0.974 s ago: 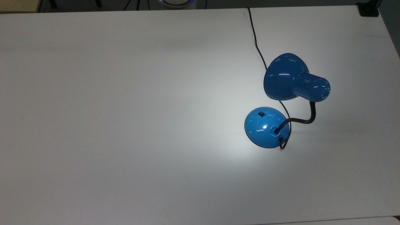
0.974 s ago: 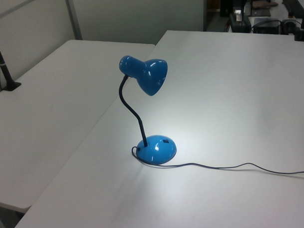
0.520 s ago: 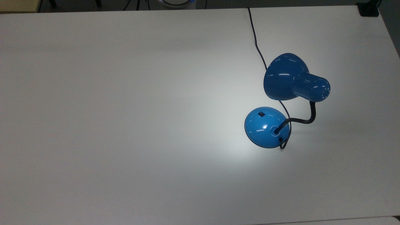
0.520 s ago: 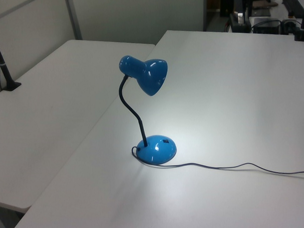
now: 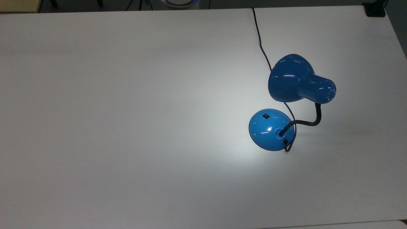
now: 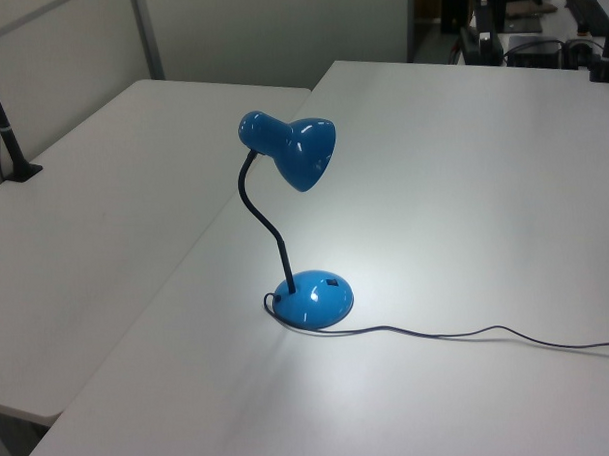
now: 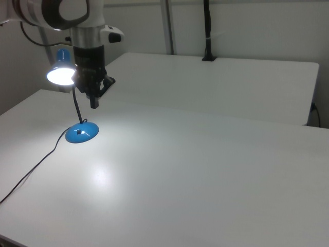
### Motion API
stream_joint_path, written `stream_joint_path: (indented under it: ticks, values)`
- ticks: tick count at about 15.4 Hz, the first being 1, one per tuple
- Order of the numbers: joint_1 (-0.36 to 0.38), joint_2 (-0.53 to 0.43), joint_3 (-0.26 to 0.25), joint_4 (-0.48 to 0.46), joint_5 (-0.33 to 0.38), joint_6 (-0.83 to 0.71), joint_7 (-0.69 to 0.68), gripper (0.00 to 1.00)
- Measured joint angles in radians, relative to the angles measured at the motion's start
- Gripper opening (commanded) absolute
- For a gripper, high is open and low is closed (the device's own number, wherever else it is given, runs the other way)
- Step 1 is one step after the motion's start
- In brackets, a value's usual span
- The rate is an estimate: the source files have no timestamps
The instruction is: Turn off the lamp
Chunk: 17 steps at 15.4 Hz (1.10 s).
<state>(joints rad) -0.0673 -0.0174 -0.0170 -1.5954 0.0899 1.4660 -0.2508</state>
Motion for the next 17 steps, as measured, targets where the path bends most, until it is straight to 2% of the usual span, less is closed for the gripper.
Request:
stream_joint_path:
  ticks: [2, 4, 6, 11, 17]
  values:
    - [0.067, 0.0, -0.033, -0.022, 0.0, 0.033, -0.006, 0.0]
    - [0.157, -0.002, -0.095, -0.046, 0.0, 0.06, -0.025, 0.0]
    - [0.211, -0.013, -0.122, -0.075, 0.0, 0.077, -0.065, 0.0]
    - [0.327, -0.036, -0.132, -0.147, 0.0, 0.151, -0.136, 0.0]
    - [0.47, 0.001, -0.164, -0.261, 0.0, 0.442, -0.179, 0.0]
